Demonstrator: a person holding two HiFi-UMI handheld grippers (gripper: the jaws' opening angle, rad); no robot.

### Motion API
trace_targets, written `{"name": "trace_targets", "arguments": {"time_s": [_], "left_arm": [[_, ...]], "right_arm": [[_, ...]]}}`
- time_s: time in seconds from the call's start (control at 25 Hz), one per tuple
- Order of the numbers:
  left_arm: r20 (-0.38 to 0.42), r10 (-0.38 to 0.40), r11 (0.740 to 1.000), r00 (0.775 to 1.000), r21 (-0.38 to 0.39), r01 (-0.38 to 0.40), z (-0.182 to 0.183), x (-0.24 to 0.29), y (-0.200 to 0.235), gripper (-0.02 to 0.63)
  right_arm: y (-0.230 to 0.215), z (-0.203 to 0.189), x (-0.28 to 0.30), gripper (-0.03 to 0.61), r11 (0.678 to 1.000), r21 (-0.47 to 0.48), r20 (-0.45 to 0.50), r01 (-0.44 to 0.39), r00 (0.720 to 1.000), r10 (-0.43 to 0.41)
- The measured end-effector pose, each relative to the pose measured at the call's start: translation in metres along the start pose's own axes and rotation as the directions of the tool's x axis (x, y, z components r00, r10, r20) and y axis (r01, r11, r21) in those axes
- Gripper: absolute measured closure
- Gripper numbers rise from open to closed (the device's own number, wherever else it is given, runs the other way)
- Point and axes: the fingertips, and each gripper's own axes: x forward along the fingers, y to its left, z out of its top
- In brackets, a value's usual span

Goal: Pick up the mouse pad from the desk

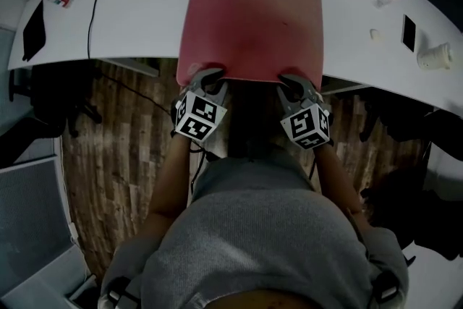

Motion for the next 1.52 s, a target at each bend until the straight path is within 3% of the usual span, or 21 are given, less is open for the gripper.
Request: {"name": "trace_targets", "arguments": {"time_s": [1.0,1.24,1.4,1.52], "left_arm": [[0.115,-0.073,0.988,0.991,-0.127,0.088,-0.068,-0.181,-0.131,0.569],[0.173,-0.094,0.981,0.98,-0.154,0.121,-0.079,-0.23,-0.16,0.589],[0.206,-0.142,0.956,0.968,-0.226,0.188,-0.088,-0.252,-0.183,0.589],[0.171,-0.159,0.967,0.972,-0.173,0.189,-0.098,-0.262,-0.2,0.588]], "right_arm": [[0.187,0.019,-0.145,0.554,0.983,0.121,0.041,0.136,0.989,-0.142],[0.231,0.037,-0.182,0.558,0.981,0.131,0.098,0.141,0.983,-0.155],[0.259,0.025,-0.201,0.558,0.971,0.207,0.085,0.115,0.987,-0.135],[0.275,0.021,-0.217,0.558,0.98,0.18,0.078,0.085,0.992,-0.101]]}}
